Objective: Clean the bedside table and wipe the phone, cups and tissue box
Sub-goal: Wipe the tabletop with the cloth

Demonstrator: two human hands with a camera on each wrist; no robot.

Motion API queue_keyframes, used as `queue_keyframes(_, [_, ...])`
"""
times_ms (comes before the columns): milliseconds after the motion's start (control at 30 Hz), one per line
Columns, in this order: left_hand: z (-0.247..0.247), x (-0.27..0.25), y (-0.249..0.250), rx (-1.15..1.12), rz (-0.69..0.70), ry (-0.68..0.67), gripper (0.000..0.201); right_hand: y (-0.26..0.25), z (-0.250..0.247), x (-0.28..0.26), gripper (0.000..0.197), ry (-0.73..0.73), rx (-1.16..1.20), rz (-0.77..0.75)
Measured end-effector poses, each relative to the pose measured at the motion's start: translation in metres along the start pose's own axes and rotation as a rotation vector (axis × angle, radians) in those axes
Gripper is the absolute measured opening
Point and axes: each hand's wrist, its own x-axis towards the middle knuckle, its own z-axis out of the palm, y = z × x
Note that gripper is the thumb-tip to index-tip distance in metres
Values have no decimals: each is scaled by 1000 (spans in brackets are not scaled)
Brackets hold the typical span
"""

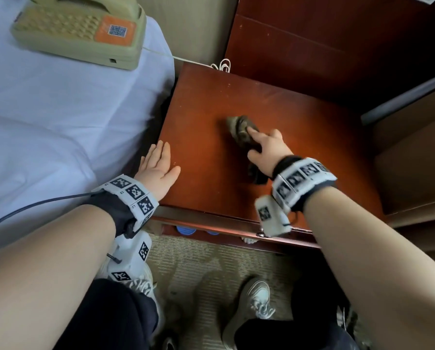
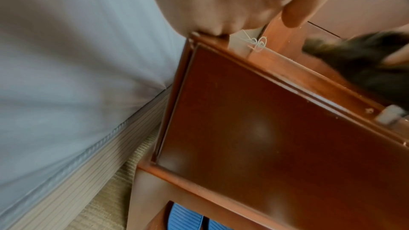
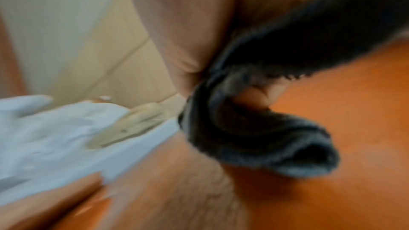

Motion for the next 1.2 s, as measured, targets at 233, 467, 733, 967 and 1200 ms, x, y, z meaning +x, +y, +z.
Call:
queue_keyframes(233, [-8,-16,-22,-7,-124,-133,106,-55,40,12,64,-192,-269,-220])
queue_keyframes(467, [-1,-5,-57,-323,-161,-114,107,-58,34,-41,52,-709,-230,-690])
queue_keyframes(733, [2,-6,-54,-425,-131,-101,93,-70,21,27,57,-104,-137,-125])
queue_keyframes(967, [-8,-16,-39,-323,-169,22,69,-49,49,-52,58,-592,-294,-634])
queue_keyframes(1200, [-9,-18,-32,-498,-182,-79,73,2,12,-51,57,-269,84,-449])
